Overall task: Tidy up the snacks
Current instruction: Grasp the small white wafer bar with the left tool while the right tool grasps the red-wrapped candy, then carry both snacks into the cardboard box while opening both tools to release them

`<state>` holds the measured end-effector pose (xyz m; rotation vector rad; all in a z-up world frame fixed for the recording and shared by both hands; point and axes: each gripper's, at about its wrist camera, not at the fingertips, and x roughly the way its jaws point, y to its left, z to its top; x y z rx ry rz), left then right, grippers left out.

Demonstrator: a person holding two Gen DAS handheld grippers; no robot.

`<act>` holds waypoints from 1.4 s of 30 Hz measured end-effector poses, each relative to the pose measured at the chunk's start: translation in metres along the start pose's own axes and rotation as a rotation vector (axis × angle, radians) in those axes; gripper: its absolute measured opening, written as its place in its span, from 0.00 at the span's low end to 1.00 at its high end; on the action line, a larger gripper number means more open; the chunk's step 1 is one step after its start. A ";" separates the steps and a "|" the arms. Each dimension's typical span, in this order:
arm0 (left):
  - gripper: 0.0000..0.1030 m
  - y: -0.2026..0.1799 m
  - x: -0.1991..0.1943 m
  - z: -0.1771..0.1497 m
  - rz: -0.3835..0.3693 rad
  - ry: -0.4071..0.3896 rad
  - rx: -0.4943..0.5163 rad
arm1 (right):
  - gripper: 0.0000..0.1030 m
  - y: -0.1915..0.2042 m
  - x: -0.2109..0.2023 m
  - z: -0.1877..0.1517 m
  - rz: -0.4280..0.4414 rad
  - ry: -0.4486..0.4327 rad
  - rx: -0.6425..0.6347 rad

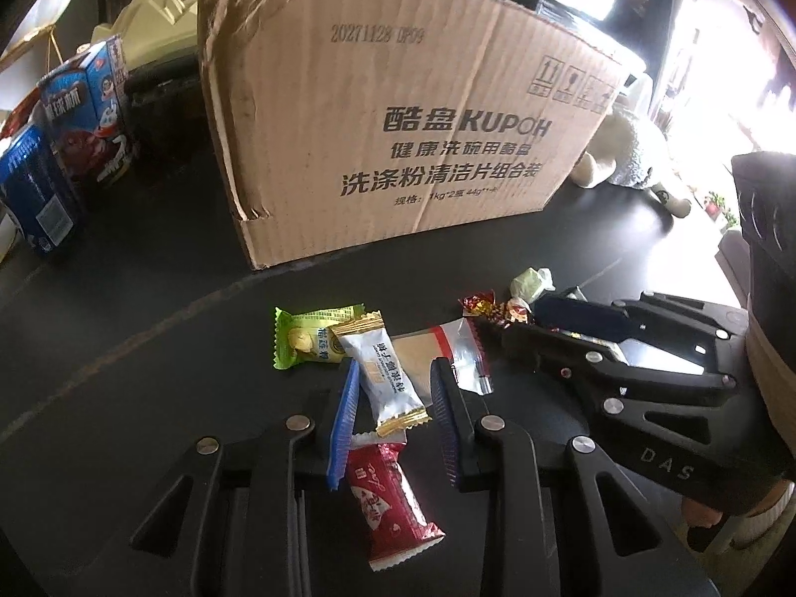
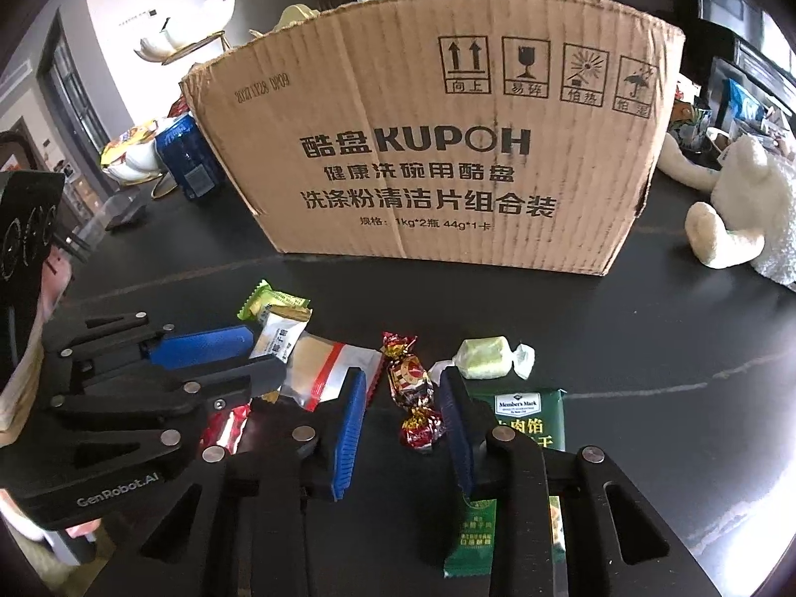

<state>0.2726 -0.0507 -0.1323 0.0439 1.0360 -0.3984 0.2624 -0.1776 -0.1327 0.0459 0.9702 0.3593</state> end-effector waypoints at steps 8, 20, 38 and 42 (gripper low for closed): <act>0.23 0.001 0.010 0.001 0.014 0.020 -0.011 | 0.20 -0.002 0.010 -0.002 0.002 0.026 0.020; 0.21 -0.004 -0.010 0.003 0.021 -0.026 -0.019 | 0.18 -0.001 -0.008 -0.001 -0.007 -0.011 0.038; 0.21 -0.021 -0.112 0.015 0.037 -0.225 0.020 | 0.18 0.021 -0.100 0.018 -0.013 -0.194 0.050; 0.21 -0.026 -0.127 0.023 0.045 -0.258 0.028 | 0.18 0.026 -0.118 0.027 -0.023 -0.238 0.052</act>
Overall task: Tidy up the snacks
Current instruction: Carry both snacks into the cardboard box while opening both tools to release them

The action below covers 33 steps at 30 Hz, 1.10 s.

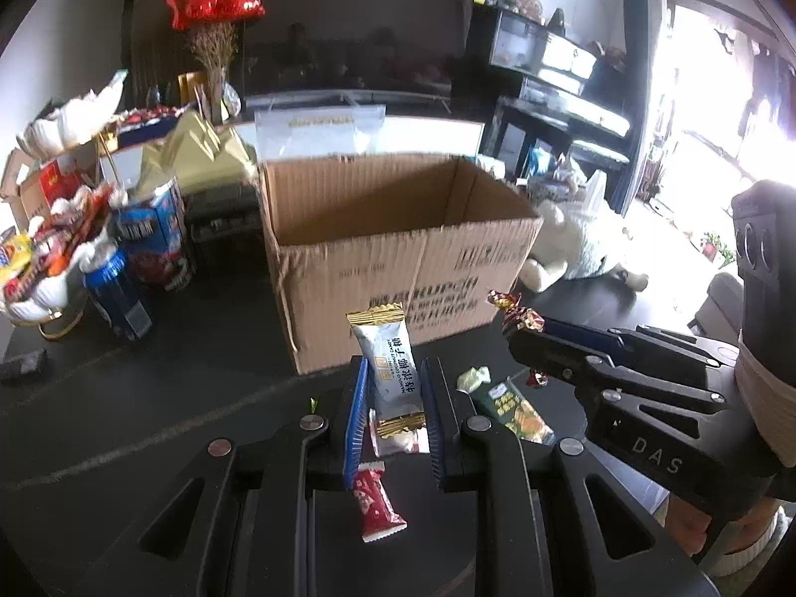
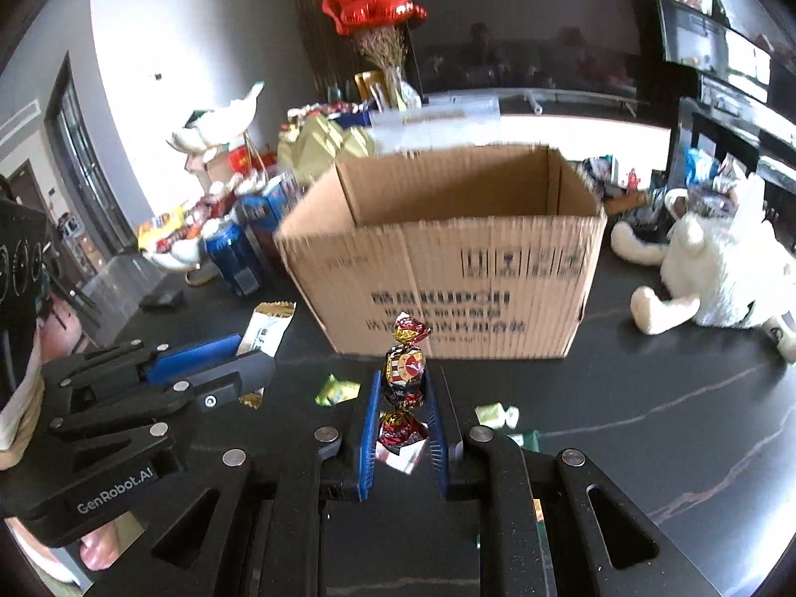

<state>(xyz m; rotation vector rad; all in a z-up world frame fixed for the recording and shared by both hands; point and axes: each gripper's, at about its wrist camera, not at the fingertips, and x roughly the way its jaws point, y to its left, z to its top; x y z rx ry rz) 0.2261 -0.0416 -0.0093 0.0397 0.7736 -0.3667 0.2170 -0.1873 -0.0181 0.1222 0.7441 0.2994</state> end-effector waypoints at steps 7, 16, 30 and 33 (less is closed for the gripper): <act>0.21 -0.003 -0.024 0.022 0.020 -0.067 0.025 | 0.18 0.008 -0.024 0.023 -0.016 -0.070 -0.013; 0.22 -0.001 -0.035 0.056 0.047 -0.124 0.063 | 0.18 0.007 -0.034 0.050 -0.032 -0.120 -0.011; 0.22 0.011 0.000 0.102 0.068 -0.119 0.069 | 0.18 -0.012 -0.001 0.099 -0.052 -0.121 -0.012; 0.22 0.014 0.016 0.109 0.067 -0.103 0.064 | 0.18 -0.016 0.009 0.103 -0.051 -0.114 -0.012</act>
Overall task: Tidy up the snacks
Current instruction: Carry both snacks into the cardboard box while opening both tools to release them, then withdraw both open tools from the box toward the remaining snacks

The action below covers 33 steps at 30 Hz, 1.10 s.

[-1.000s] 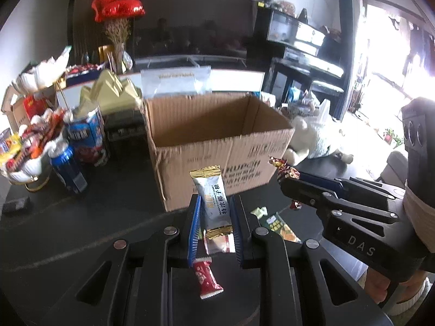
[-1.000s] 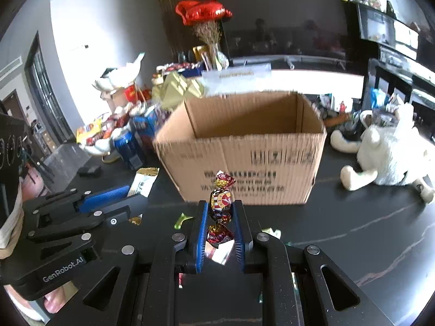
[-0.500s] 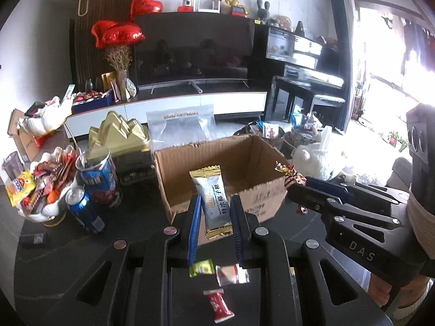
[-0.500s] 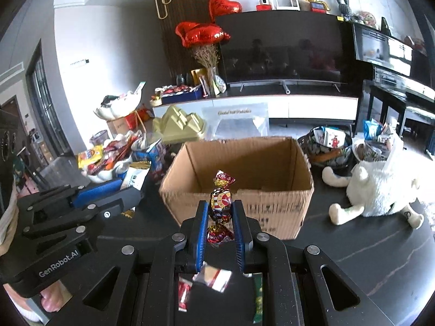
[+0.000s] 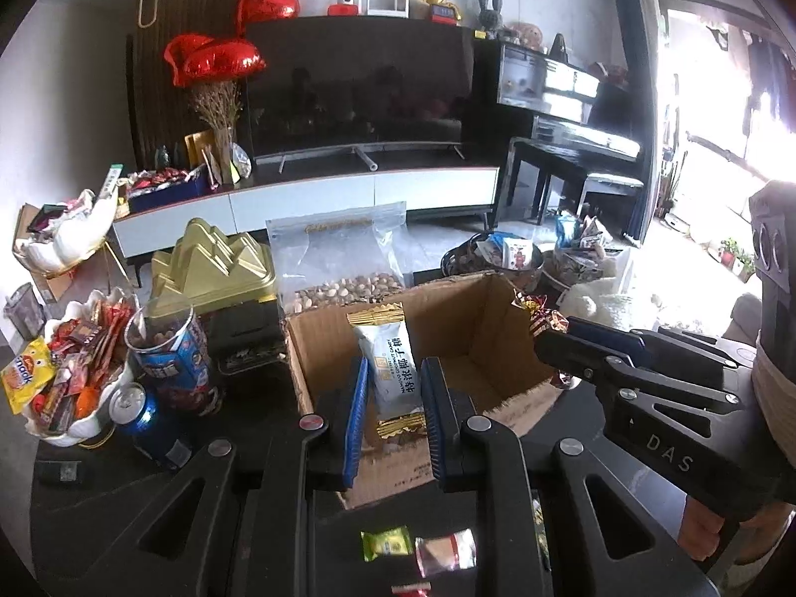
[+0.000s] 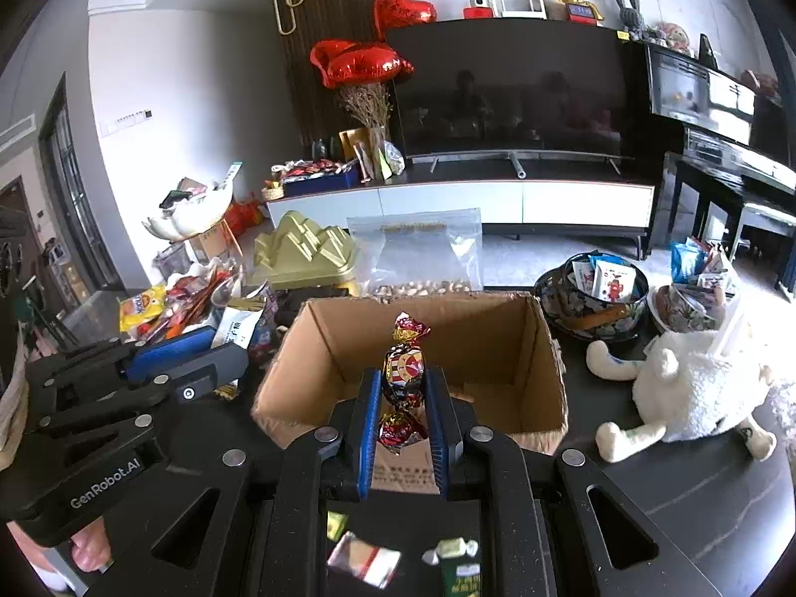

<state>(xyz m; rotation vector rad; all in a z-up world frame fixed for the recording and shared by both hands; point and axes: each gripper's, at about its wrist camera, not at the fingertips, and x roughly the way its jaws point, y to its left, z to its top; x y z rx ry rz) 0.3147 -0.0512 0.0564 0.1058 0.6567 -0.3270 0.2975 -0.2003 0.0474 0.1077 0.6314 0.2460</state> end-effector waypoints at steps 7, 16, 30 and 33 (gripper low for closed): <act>0.22 0.005 0.042 0.009 -0.011 0.041 -0.009 | 0.19 -0.017 0.035 0.008 -0.006 0.025 0.024; 0.51 0.005 0.051 0.010 0.085 0.034 -0.017 | 0.43 -0.036 0.050 0.005 -0.051 0.053 0.079; 0.58 -0.016 -0.015 -0.028 0.125 0.020 -0.015 | 0.51 -0.021 -0.010 -0.031 -0.066 0.044 0.049; 0.60 -0.022 -0.027 -0.039 0.143 0.018 -0.006 | 0.51 -0.019 -0.019 -0.042 -0.062 0.061 0.046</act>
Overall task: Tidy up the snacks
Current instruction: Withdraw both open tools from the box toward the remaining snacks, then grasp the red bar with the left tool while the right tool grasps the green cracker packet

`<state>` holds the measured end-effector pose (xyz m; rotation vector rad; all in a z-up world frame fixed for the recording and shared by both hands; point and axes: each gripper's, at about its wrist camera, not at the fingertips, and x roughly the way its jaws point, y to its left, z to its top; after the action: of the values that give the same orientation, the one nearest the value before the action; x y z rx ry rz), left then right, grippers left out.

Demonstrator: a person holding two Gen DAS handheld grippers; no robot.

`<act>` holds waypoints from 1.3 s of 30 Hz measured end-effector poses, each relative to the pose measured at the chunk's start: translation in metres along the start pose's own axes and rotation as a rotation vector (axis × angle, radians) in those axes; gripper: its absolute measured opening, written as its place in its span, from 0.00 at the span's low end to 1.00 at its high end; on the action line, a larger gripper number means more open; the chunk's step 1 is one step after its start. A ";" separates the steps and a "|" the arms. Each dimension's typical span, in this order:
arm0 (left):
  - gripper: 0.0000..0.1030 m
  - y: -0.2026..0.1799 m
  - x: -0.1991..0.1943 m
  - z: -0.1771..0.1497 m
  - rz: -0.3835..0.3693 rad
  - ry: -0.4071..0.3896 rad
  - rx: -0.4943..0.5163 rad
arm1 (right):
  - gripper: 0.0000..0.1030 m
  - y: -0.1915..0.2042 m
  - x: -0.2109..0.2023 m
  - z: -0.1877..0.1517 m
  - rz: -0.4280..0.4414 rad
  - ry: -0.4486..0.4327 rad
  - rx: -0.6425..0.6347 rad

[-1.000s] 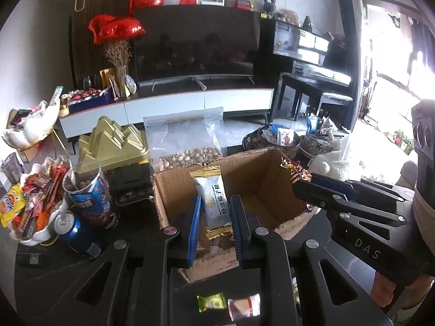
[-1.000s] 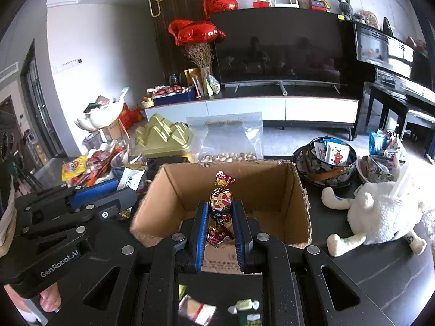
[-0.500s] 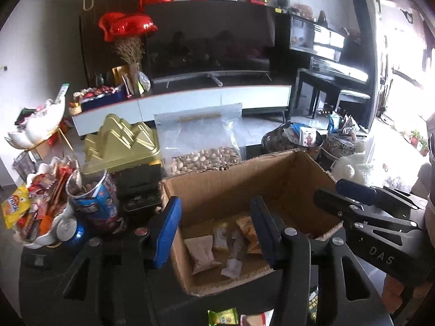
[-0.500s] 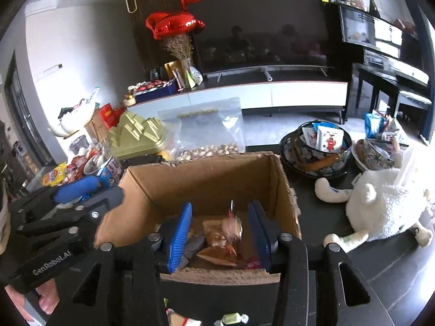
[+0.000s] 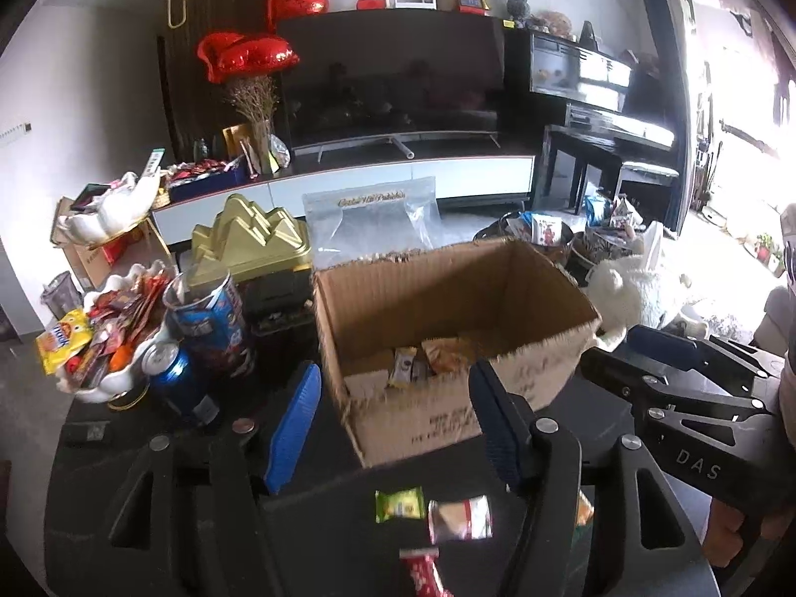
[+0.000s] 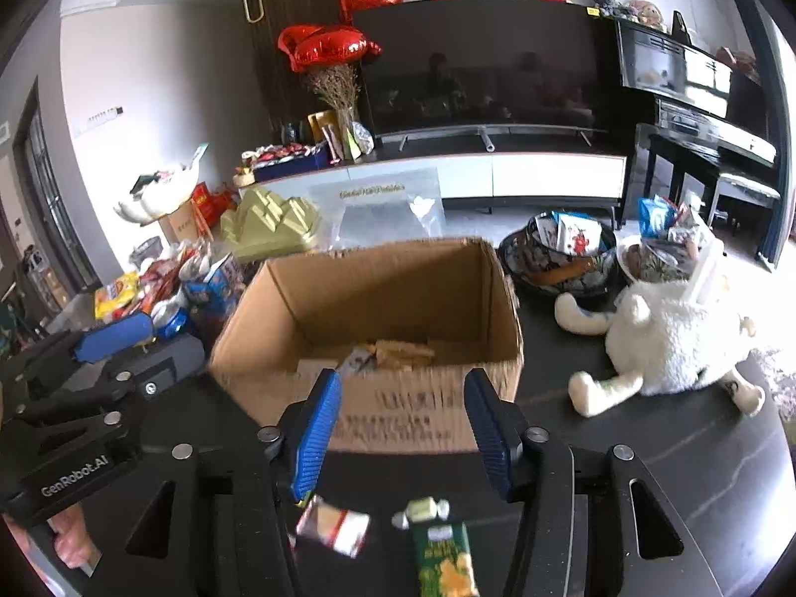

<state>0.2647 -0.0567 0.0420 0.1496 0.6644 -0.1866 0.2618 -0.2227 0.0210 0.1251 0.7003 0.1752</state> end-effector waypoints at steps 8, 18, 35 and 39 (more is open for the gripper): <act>0.62 -0.007 -0.018 -0.030 0.007 0.020 -0.021 | 0.51 -0.001 -0.017 -0.033 0.008 0.021 0.003; 0.61 -0.017 -0.024 -0.075 0.003 0.052 -0.046 | 0.51 -0.009 -0.022 -0.076 0.014 0.046 0.035; 0.61 -0.017 -0.002 -0.130 0.012 0.145 -0.103 | 0.56 -0.008 0.001 -0.131 0.022 0.104 0.023; 0.61 -0.014 0.014 -0.140 -0.002 0.191 -0.121 | 0.56 -0.010 0.013 -0.136 0.019 0.139 0.029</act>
<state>0.1883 -0.0448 -0.0769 0.0509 0.8636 -0.1350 0.1844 -0.2226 -0.0926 0.1481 0.8403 0.1930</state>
